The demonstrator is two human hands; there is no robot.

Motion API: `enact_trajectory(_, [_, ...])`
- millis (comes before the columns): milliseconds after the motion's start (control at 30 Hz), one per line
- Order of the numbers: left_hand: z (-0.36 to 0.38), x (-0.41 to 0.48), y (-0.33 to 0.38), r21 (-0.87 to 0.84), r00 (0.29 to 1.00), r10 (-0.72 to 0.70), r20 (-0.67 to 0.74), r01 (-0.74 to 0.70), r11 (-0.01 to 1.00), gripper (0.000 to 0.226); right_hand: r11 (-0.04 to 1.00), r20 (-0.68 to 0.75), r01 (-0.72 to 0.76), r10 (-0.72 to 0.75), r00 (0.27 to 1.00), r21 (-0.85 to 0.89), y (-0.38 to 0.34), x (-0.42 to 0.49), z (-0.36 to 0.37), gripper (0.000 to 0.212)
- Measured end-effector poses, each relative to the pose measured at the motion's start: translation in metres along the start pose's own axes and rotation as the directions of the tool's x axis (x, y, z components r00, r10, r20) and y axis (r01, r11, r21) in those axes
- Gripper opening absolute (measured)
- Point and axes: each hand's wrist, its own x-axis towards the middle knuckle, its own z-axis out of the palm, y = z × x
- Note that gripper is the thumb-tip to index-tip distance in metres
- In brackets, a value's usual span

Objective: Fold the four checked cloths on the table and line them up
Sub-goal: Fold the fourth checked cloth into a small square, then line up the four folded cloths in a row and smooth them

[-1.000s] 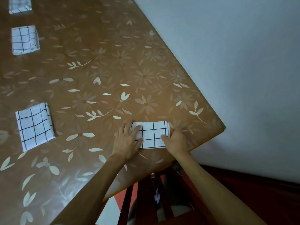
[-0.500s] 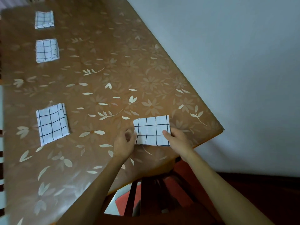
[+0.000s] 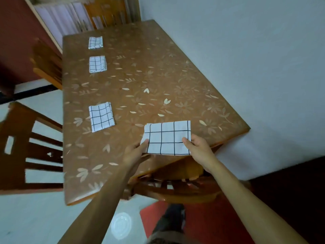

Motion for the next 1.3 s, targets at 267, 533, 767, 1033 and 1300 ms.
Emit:
enact_trajectory(267, [-0.092,-0.075,0.01,-0.029,0.995,0.054,-0.079,-0.057,0.998,0.017,0.997,0.04,0.063,-0.061,0.997,-0.055,-0.033,-0.061,0.09,0.02])
enact_trajectory(533, [-0.235,-0.096,0.035,0.063,0.981,0.193,0.018,-0.194,0.979,0.027,0.993,0.048,0.088,-0.085,0.995,-0.077,-0.076,-0.068,0.222,0.031])
enact_trajectory(767, [-0.375,-0.098,0.062,0.208,0.95,0.31,-0.048,-0.294,0.933,0.032,0.997,-0.006,0.061,-0.061,0.998,0.05,-0.113,-0.064,0.352,0.009])
enact_trajectory(1033, [-0.504,-0.062,0.088,0.374,0.879,0.405,-0.251,-0.298,0.878,0.036,0.996,0.008,0.089,-0.089,0.996,0.01,-0.168,-0.02,0.479,0.002])
enact_trajectory(1300, [-0.614,0.029,0.16,0.474,0.837,0.514,-0.189,-0.381,0.794,0.038,0.989,-0.052,0.128,-0.132,0.99,-0.069,-0.227,0.074,0.577,0.014])
